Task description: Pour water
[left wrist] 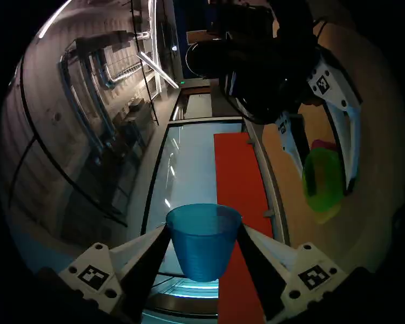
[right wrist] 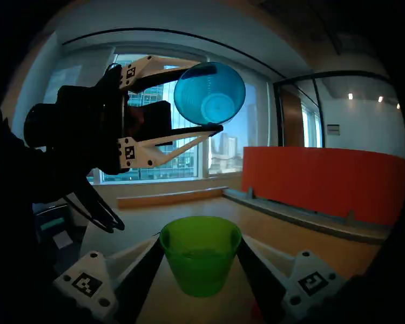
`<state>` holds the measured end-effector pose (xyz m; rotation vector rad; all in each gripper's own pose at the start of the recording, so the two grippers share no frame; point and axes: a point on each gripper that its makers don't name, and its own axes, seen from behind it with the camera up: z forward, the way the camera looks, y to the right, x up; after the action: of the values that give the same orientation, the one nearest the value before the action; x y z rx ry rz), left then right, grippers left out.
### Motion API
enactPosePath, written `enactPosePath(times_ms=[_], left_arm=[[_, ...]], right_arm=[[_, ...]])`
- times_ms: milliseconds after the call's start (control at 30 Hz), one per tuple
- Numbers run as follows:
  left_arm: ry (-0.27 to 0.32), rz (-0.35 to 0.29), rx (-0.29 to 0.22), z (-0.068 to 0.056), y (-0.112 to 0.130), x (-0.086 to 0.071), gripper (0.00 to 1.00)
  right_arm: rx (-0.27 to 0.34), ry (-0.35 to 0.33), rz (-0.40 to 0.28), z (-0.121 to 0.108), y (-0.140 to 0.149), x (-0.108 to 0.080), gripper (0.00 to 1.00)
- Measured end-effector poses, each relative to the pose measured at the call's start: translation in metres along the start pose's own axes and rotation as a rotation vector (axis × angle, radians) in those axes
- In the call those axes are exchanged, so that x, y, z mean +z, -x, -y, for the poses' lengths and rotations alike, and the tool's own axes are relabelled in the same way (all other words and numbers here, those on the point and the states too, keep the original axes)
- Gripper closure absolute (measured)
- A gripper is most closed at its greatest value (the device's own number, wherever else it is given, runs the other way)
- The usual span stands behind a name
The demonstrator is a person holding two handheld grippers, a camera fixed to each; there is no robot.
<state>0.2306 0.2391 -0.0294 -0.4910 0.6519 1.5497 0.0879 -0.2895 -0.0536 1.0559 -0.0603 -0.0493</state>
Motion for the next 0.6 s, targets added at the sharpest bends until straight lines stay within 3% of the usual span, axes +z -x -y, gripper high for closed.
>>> enactPosePath(times_ms=[600], left_arm=[[-0.002, 0.003, -0.045, 0.0046, 0.0043, 0.0043, 0.15]], right_arm=[[-0.001, 0.003, -0.004, -0.0004, -0.0012, -0.0013, 0.10]])
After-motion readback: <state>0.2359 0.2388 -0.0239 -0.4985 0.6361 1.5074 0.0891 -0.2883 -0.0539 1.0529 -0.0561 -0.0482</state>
